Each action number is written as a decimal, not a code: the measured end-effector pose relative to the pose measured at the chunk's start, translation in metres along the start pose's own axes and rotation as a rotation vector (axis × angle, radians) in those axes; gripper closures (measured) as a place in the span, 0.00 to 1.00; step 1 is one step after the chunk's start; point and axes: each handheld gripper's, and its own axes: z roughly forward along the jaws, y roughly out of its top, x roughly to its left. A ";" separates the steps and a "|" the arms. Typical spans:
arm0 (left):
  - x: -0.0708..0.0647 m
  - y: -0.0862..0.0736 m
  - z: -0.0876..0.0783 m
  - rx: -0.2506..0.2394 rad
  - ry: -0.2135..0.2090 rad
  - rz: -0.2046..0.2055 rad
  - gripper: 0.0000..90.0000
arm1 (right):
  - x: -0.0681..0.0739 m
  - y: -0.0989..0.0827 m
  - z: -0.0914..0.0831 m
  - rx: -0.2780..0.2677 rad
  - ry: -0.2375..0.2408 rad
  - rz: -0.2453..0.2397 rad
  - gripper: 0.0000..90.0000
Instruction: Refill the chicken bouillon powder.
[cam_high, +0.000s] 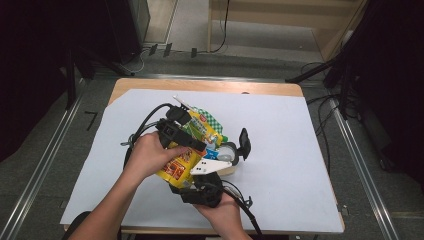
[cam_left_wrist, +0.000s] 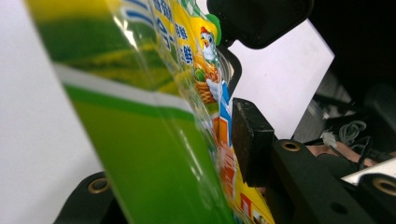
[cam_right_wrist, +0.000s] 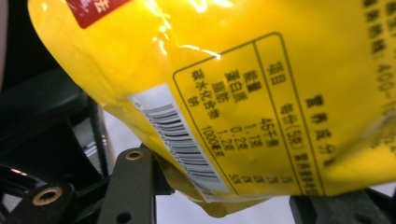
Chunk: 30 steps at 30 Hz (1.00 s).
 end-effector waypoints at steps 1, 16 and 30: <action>0.000 0.002 0.000 0.005 -0.001 0.010 0.85 | 0.001 0.000 0.000 0.001 -0.001 -0.001 0.65; 0.011 0.019 0.008 0.085 0.042 -0.010 0.94 | 0.007 0.000 0.005 0.019 0.030 -0.012 0.64; -0.002 0.036 0.022 0.189 0.089 0.021 0.99 | 0.010 0.001 0.012 0.042 0.039 -0.015 0.62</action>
